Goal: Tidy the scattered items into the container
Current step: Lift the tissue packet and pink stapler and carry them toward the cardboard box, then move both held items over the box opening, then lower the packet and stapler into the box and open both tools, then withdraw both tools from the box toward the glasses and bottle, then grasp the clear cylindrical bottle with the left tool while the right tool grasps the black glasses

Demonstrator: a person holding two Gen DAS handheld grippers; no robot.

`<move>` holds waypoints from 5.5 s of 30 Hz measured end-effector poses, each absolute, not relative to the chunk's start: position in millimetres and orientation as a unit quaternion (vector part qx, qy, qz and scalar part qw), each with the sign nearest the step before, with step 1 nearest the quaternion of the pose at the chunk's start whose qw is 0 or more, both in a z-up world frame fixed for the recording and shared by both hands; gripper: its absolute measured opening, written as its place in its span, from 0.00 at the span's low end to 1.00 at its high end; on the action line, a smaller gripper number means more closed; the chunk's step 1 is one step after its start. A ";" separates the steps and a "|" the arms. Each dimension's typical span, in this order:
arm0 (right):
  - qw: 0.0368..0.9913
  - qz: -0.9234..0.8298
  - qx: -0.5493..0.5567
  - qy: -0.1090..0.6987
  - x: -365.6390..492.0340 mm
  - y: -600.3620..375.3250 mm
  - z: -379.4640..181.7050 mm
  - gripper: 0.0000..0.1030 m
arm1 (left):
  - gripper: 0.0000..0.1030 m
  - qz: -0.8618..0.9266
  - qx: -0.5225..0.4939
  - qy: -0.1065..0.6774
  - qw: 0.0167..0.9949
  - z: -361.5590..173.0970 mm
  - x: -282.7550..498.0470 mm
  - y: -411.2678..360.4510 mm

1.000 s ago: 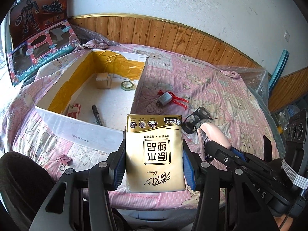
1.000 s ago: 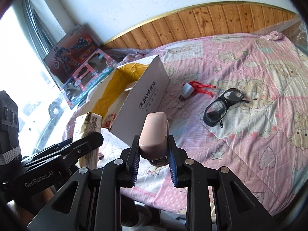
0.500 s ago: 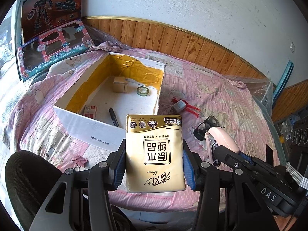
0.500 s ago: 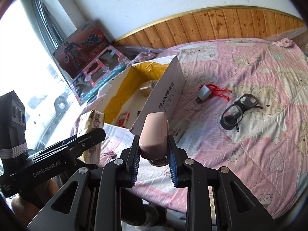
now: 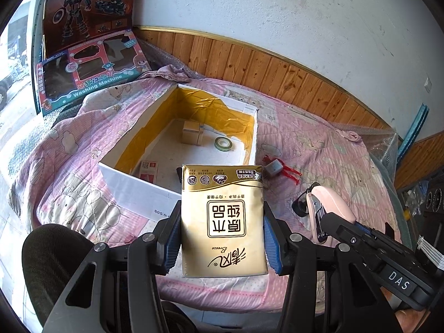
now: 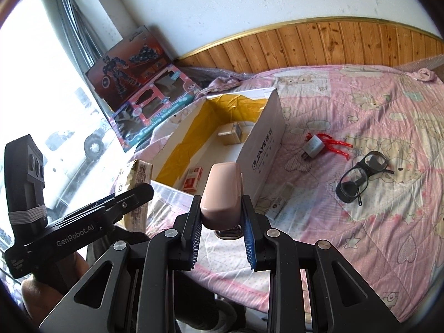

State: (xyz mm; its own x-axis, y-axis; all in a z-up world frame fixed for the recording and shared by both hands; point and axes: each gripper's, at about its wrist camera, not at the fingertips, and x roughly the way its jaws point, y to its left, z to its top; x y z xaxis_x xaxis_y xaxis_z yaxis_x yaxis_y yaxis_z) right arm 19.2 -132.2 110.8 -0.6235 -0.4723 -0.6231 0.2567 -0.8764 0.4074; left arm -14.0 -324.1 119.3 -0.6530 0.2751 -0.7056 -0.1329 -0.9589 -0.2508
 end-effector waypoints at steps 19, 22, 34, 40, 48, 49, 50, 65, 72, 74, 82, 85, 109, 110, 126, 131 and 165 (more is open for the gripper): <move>0.228 -0.885 0.386 -0.123 -13.7 -173.1 119.5 0.27 | 0.51 0.906 -0.398 -0.106 0.100 123.7 -45.5 -361.0; 0.230 -0.886 0.385 -0.119 -20.2 -178.2 121.6 0.27 | 0.51 0.907 -0.396 -0.106 0.100 125.6 -50.7 -363.7; 0.234 -0.884 0.390 -0.105 -51.1 -198.8 122.5 0.27 | 0.51 0.909 -0.392 -0.100 0.098 126.3 -79.7 -375.1; 0.232 -0.882 0.399 -0.097 -71.3 -209.6 117.9 0.27 | 0.51 0.908 -0.393 -0.100 0.101 123.4 -99.5 -379.6; 0.228 -0.882 0.406 -0.079 -98.5 -221.2 113.6 0.27 | 0.51 0.902 -0.400 -0.116 0.111 117.0 -126.3 -383.0; 0.227 -0.881 0.407 -0.077 -101.9 -222.1 112.3 0.27 | 0.51 0.901 -0.402 -0.120 0.113 115.7 -129.7 -383.2; 0.227 -0.880 0.409 -0.076 -105.3 -222.4 110.7 0.27 | 0.51 0.900 -0.403 -0.121 0.114 114.3 -132.9 -382.9; 0.212 -0.873 0.438 -0.030 -155.1 -233.5 80.3 0.27 | 0.51 0.883 -0.435 -0.125 0.127 89.0 -187.4 -365.6; 0.219 -0.866 0.449 -0.003 -174.3 -243.9 65.1 0.27 | 0.51 0.869 -0.459 -0.141 0.121 74.9 -212.3 -363.2; 0.219 -0.864 0.453 0.004 -179.8 -246.3 60.5 0.27 | 0.51 0.864 -0.468 -0.144 0.118 70.7 -220.0 -362.8; 0.214 -0.857 0.468 0.030 -202.2 -255.2 46.2 0.27 | 0.51 0.846 -0.503 -0.142 0.106 51.3 -246.4 -358.1; 0.213 -0.857 0.468 0.036 -209.2 -257.5 43.2 0.28 | 0.51 0.843 -0.514 -0.133 0.090 42.9 -255.4 -356.0; 0.230 -0.868 0.405 -0.175 -46.2 -140.5 67.2 0.39 | 0.61 0.905 -0.404 0.006 0.134 110.0 -84.8 -287.7; 0.222 -0.867 0.407 -0.182 -40.5 -128.8 64.3 0.39 | 0.61 0.904 -0.403 0.007 0.143 110.6 -75.4 -280.8; 0.092 -0.851 0.438 -0.275 -21.9 1.0 14.7 0.40 | 0.61 0.846 -0.481 0.084 0.213 27.2 -54.6 -170.0; 0.072 -0.835 0.432 -0.333 -44.8 33.9 0.7 0.40 | 0.61 0.836 -0.500 0.103 0.199 -8.9 -81.6 -156.0; -0.022 -0.822 0.459 -0.338 -132.9 62.1 -66.5 0.40 | 0.19 0.831 -0.506 0.087 0.213 -61.6 -103.8 -156.9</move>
